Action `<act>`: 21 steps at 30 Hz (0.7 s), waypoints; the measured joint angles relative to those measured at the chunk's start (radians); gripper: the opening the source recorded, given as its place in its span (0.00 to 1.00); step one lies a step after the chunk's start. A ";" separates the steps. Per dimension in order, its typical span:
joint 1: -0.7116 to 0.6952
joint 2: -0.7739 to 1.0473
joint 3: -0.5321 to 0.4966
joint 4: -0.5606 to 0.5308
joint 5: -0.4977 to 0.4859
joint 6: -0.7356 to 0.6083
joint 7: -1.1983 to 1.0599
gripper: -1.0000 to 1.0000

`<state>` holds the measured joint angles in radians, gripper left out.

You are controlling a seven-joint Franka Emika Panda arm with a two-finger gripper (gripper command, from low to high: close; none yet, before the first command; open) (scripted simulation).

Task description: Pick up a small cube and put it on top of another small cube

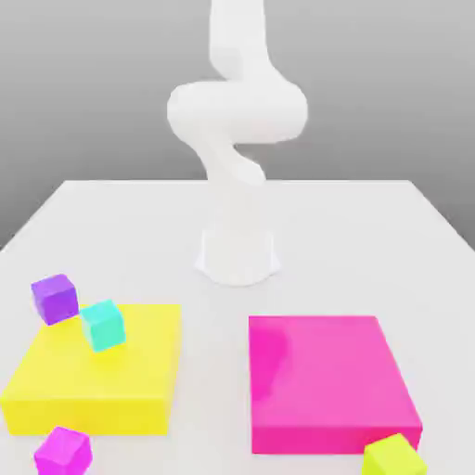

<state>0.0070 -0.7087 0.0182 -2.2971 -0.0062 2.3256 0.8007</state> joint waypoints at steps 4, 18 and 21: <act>0.011 0.151 0.031 0.005 -0.012 0.042 0.002 0.50; 0.067 0.659 0.132 0.021 -0.079 0.184 0.030 0.50; 0.093 0.768 0.141 0.025 -0.097 0.214 0.038 0.50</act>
<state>0.1001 0.0591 0.1589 -2.2721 -0.1033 2.5399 0.8392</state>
